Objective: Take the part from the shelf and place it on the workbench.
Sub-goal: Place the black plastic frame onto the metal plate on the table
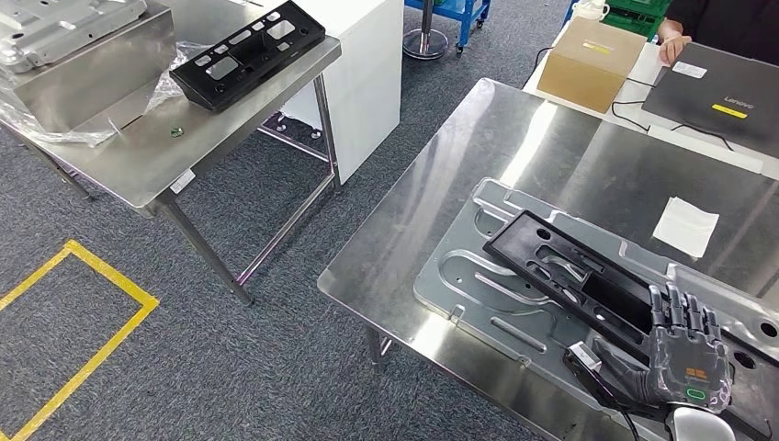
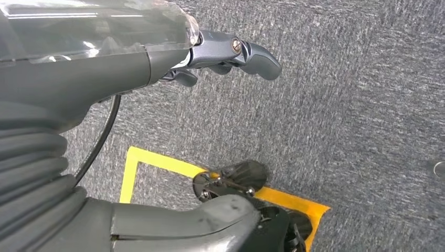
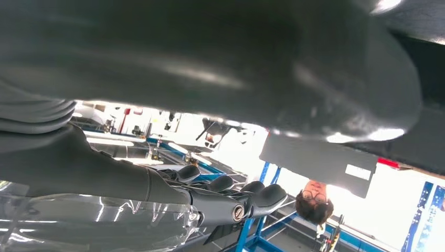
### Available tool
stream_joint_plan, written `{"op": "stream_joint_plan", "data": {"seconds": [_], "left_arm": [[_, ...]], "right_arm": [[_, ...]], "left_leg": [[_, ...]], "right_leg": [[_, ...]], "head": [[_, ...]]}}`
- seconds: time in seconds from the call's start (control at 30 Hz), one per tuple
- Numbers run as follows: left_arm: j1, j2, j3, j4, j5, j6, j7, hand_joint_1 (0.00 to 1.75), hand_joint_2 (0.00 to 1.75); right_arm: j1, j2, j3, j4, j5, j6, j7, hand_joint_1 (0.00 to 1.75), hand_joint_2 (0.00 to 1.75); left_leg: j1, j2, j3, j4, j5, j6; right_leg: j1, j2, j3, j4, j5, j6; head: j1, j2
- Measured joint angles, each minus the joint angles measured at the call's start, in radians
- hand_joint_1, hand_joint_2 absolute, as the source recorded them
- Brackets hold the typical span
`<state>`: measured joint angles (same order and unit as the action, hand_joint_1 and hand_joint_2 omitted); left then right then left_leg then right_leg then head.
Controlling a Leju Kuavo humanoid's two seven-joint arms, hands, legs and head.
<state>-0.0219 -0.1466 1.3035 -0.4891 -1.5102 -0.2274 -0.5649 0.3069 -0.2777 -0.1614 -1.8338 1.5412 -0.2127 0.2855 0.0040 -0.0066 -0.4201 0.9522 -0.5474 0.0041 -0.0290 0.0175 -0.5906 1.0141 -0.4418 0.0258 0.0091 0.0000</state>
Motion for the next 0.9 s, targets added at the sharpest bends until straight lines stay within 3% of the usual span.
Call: {"op": "stream_joint_plan", "data": {"seconds": [0.47, 0.57, 0.6, 0.63, 0.7, 0.73, 0.77, 0.8, 0.83, 0.9], "left_arm": [[0.001, 0.007, -0.001, 0.014, 0.0, 0.002, -0.002, 0.0, 0.0], [0.003, 0.015, -0.002, 0.023, 0.003, 0.002, -0.003, 0.0, 0.0], [0.004, 0.017, -0.002, 0.026, 0.005, 0.002, -0.003, 0.0, 0.0], [0.004, 0.017, -0.002, 0.028, 0.006, 0.002, -0.003, 0.0, 0.0], [0.006, 0.018, -0.003, 0.035, 0.009, 0.002, -0.003, 0.0, 0.0], [0.007, 0.019, -0.003, 0.038, 0.01, 0.002, -0.003, 0.0, 0.0], [0.009, 0.02, -0.003, 0.042, 0.011, 0.002, -0.002, 0.0, 0.0], [0.009, 0.021, -0.003, 0.045, 0.012, 0.002, -0.002, 0.0, 0.0], [0.009, 0.022, -0.003, 0.048, 0.013, 0.002, -0.002, 0.0, 0.0], [0.009, 0.024, -0.003, 0.053, 0.015, 0.002, -0.002, 0.0, 0.0]], "right_arm": [[0.003, 0.0, -0.005, 0.001, -0.006, -0.012, -0.001, 0.0, 0.0], [0.025, 0.002, -0.049, -0.018, -0.042, -0.042, -0.023, 0.0, 0.0], [0.033, 0.002, -0.068, -0.028, -0.055, -0.051, -0.036, 0.0, 0.0], [0.038, 0.004, -0.085, -0.036, -0.064, -0.055, -0.049, 0.0, 0.0], [0.047, 0.011, -0.123, -0.049, -0.08, -0.063, -0.076, 0.0, 0.0], [0.053, 0.016, -0.142, -0.055, -0.087, -0.065, -0.089, 0.0, 0.0], [0.06, 0.022, -0.16, -0.06, -0.094, -0.067, -0.1, 0.0, 0.0], [0.066, 0.027, -0.176, -0.066, -0.102, -0.069, -0.111, 0.0, 0.0], [0.072, 0.032, -0.192, -0.074, -0.11, -0.071, -0.123, 0.0, 0.0], [0.077, 0.043, -0.223, -0.09, -0.124, -0.075, -0.146, 0.0, 0.0]], "left_leg": [[-0.002, 0.0, 0.0, 0.008, -0.003, 0.003], [-0.003, 0.003, 0.002, -0.001, 0.012, 0.018], [0.0, 0.005, 0.006, -0.011, 0.023, 0.026], [0.003, 0.008, 0.009, -0.023, 0.032, 0.032], [0.006, 0.013, 0.007, -0.029, 0.039, 0.038], [0.006, 0.014, 0.004, -0.025, 0.038, 0.037], [0.006, 0.015, 0.001, -0.021, 0.037, 0.036], [0.007, 0.016, -0.001, -0.015, 0.034, 0.034], [0.008, 0.016, -0.003, -0.008, 0.03, 0.03], [0.008, 0.015, -0.007, 0.01, 0.017, 0.02]], "right_leg": [[-0.006, 0.0, 0.002, -0.002, 0.001, 0.002], [-0.008, 0.0, 0.008, -0.01, 0.009, 0.018], [-0.007, -0.002, 0.004, -0.002, 0.0, 0.021], [-0.005, -0.004, -0.009, 0.029, -0.024, 0.022], [-0.003, -0.008, -0.062, 0.15, -0.092, 0.021], [-0.003, -0.008, -0.09, 0.213, -0.117, 0.022], [-0.004, -0.009, -0.106, 0.251, -0.123, 0.024], [-0.005, -0.01, -0.105, 0.253, -0.109, 0.026], [-0.007, -0.012, -0.084, 0.216, -0.079, 0.029], [-0.009, -0.017, -0.017, 0.093, -0.027, 0.03]], "head": [[0.0, 0.0], [0.0, 0.0], [0.001, 0.0], [0.003, 0.0], [0.008, 0.0], [0.01, 0.0], [0.01, 0.0], [0.01, 0.0], [0.01, 0.0], [0.012, 0.0]]}}
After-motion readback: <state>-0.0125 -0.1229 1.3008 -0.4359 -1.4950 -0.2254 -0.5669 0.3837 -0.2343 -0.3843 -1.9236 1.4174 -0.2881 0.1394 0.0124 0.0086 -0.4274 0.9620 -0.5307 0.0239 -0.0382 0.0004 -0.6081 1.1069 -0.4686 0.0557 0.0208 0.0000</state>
